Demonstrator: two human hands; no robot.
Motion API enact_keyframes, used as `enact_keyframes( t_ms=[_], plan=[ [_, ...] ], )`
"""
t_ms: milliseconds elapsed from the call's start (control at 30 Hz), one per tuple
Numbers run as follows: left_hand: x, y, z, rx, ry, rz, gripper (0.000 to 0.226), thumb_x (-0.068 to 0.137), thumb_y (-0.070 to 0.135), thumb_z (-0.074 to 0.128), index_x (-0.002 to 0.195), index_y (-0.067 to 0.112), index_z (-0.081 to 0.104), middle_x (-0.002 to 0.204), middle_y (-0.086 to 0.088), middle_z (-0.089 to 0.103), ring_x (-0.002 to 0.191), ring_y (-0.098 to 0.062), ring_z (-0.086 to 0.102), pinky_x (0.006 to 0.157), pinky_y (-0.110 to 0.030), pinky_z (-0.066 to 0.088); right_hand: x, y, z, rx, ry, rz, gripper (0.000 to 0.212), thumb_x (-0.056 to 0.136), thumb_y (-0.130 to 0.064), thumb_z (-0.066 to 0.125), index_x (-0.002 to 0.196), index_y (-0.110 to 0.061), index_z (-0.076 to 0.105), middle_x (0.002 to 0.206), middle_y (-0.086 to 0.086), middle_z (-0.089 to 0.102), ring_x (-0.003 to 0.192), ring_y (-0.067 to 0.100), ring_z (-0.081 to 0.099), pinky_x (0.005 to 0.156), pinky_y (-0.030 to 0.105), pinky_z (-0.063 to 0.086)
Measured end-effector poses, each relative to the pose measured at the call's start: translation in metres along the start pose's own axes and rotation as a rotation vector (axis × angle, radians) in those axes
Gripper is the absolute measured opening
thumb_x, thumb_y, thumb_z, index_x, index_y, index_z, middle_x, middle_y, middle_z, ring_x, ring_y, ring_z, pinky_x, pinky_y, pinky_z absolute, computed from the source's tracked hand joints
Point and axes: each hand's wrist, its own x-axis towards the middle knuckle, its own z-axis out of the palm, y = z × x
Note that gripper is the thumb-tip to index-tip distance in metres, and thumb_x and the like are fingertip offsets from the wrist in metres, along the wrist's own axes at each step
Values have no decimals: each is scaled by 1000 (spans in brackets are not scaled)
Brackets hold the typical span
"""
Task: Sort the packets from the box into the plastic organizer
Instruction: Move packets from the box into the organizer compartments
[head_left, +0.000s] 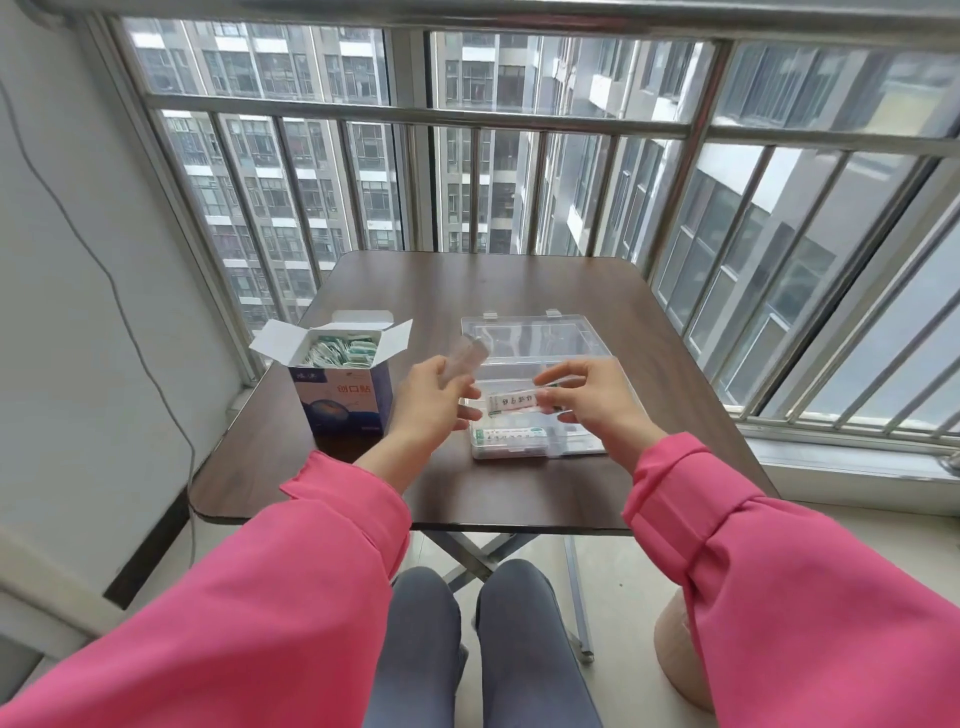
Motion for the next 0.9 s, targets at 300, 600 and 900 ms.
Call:
enact_keyframes(
  t_ms=[300, 600, 900],
  plan=[
    [4, -7, 6, 446, -150, 160, 17, 97, 10, 44, 84, 20, 44, 90, -3, 70, 51, -5, 49, 61, -21, 42, 6, 9, 18, -408, -87, -120, 12, 76, 2, 65, 84, -5, 72, 60, 2, 61, 54, 6, 56, 50, 6, 39],
    [7, -15, 5, 608, -200, 158, 22, 96, 16, 43, 76, 23, 41, 91, 4, 71, 63, -23, 50, 81, -43, 51, 2, 12, 26, -679, -119, -291, 13, 77, -4, 66, 86, -10, 75, 88, 6, 73, 84, 17, 66, 74, 21, 43],
    [-4, 0, -1, 197, -247, 115, 11, 98, 12, 40, 98, 15, 51, 93, -2, 68, 49, -8, 53, 39, -15, 35, -2, 11, 20, -656, -106, -349, 14, 83, -6, 66, 93, -7, 75, 95, 8, 73, 92, 18, 65, 69, 10, 31]
  ],
)
